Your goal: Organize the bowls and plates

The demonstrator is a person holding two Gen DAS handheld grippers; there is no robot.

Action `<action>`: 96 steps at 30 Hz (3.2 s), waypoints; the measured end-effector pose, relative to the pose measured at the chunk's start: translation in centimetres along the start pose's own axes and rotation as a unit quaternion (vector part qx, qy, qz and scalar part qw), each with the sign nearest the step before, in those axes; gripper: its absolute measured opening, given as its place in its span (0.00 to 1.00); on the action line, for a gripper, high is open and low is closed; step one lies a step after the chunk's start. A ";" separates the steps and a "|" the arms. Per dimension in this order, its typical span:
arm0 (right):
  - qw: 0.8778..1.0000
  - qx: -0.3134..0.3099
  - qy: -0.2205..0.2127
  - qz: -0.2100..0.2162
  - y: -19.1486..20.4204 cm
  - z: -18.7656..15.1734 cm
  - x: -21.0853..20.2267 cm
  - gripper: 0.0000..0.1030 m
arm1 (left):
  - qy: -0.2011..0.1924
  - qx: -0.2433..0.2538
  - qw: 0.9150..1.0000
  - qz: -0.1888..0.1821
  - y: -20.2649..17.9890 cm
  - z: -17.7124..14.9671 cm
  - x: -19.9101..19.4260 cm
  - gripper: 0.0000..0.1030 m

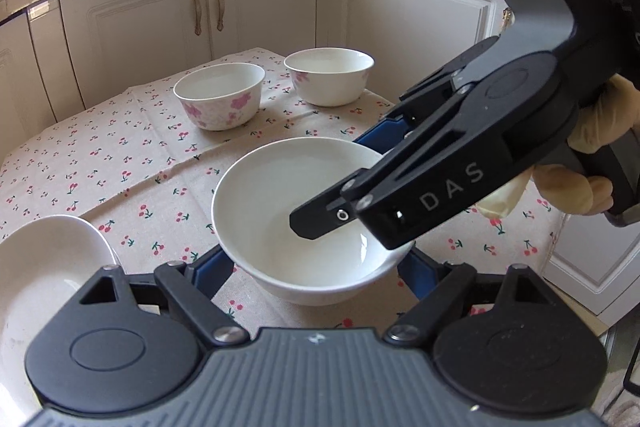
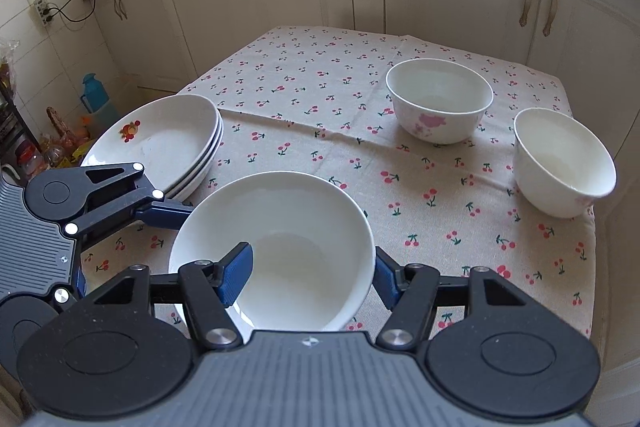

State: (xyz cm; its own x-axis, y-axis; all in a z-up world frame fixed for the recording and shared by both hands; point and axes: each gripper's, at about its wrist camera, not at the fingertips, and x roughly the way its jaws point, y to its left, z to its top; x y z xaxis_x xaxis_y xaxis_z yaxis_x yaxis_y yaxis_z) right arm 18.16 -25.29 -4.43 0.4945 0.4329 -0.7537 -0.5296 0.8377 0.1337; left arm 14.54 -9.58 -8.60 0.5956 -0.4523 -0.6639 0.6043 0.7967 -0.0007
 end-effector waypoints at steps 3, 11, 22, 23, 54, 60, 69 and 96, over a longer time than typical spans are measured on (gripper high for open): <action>1.000 0.011 0.001 -0.002 0.1 -0.6 -0.3 0.67 | 0.003 0.002 1.000 -0.010 -0.1 -0.1 -0.2 0.85; 1.000 0.028 0.003 -0.010 0.2 -1.9 -0.8 0.67 | 0.011 0.010 1.000 -0.026 -0.6 -0.3 -0.2 0.85; 0.999 0.032 -0.001 -0.019 0.1 -2.4 -1.2 0.67 | 0.010 0.006 0.999 -0.037 -0.7 -0.2 -0.4 0.85; 0.999 0.032 -0.001 -0.019 0.1 -2.4 -1.2 0.68 | 0.009 0.006 0.999 -0.038 -0.7 -0.2 -0.4 0.85; 0.994 0.004 -0.080 -0.076 3.0 -2.8 -5.1 1.00 | 0.000 0.007 0.997 -0.074 -0.9 -1.5 -4.1 0.95; 0.994 0.007 -0.079 -0.081 2.8 -2.7 -6.0 1.00 | -0.014 0.016 0.997 -0.068 -0.7 -0.9 -5.6 0.95; 0.981 -0.050 -0.094 -0.161 3.5 -3.0 -6.6 1.00 | -0.031 0.027 0.997 -0.061 0.7 1.2 -6.6 0.95; 0.971 0.039 -0.101 -0.214 -5.4 -2.5 -3.8 1.00 | 0.010 0.064 0.997 -0.050 3.7 10.8 0.2 0.95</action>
State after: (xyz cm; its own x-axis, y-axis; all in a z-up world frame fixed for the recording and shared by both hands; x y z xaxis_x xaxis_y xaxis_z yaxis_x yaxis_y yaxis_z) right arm 17.42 -32.28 -3.86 0.7866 0.0900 -0.6109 -0.1963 0.9744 -0.1093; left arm 22.61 -10.99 -0.68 0.5194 -0.5182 -0.6794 0.7238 0.6894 0.0275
